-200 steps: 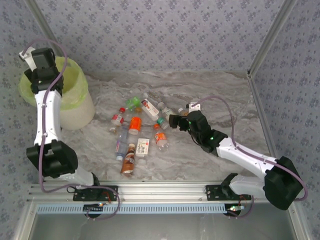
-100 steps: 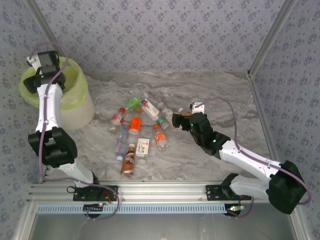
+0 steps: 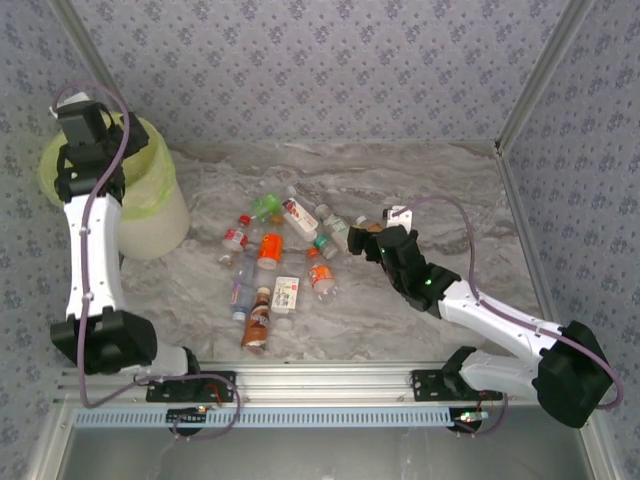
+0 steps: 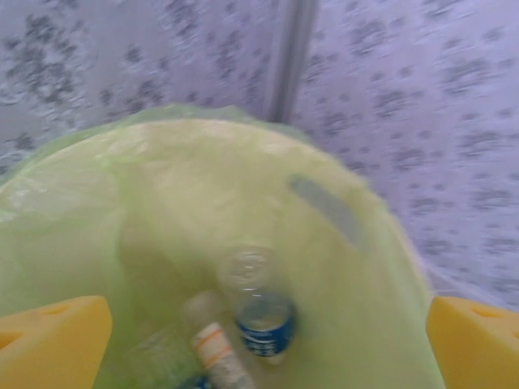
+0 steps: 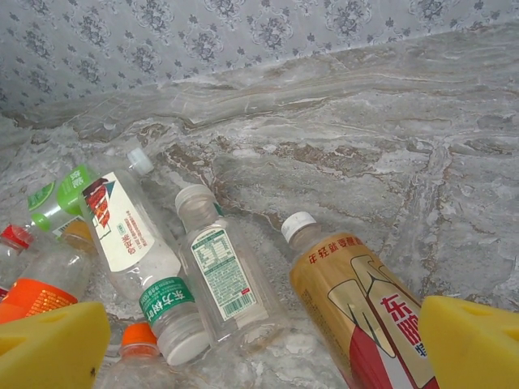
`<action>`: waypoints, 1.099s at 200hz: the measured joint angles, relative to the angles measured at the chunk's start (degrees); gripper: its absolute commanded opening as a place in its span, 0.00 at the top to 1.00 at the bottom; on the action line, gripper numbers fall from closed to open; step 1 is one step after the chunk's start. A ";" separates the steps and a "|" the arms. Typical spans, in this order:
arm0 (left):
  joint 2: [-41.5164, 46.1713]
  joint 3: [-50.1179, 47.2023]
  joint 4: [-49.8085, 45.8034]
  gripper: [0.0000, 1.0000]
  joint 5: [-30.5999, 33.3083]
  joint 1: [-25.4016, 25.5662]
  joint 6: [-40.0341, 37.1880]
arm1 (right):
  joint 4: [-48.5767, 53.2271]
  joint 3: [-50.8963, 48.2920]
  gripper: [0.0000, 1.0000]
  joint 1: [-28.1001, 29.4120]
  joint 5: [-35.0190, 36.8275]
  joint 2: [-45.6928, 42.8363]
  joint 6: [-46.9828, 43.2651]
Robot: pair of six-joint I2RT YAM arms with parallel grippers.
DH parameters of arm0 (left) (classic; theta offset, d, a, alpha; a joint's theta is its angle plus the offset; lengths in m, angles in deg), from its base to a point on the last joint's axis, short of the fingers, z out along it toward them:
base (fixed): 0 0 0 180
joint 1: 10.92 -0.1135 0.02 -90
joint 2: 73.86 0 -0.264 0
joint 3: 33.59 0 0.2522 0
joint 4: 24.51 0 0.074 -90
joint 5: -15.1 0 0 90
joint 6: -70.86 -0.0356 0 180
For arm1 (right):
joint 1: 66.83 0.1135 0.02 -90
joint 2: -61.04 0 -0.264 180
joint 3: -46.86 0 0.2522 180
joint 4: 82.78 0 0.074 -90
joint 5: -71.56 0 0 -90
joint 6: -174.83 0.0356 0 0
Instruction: Put the plastic bottles in the bin
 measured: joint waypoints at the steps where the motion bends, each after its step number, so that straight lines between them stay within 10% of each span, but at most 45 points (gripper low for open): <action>1: 0.15 -0.11 0.11 0.01 -0.15 0.07 0.07 | 0.00 0.00 0.00 0.00 0.00 0.00 0.02; 132: 16.24 -23.15 12.22 0.00 -23.61 15.72 6.69 | -0.22 2.05 0.00 -0.07 -2.38 0.00 0.00; 220: 10.12 -23.87 4.22 0.01 -23.87 28.20 -2.23 | -0.15 2.05 0.00 -0.07 -2.34 -1.31 -0.02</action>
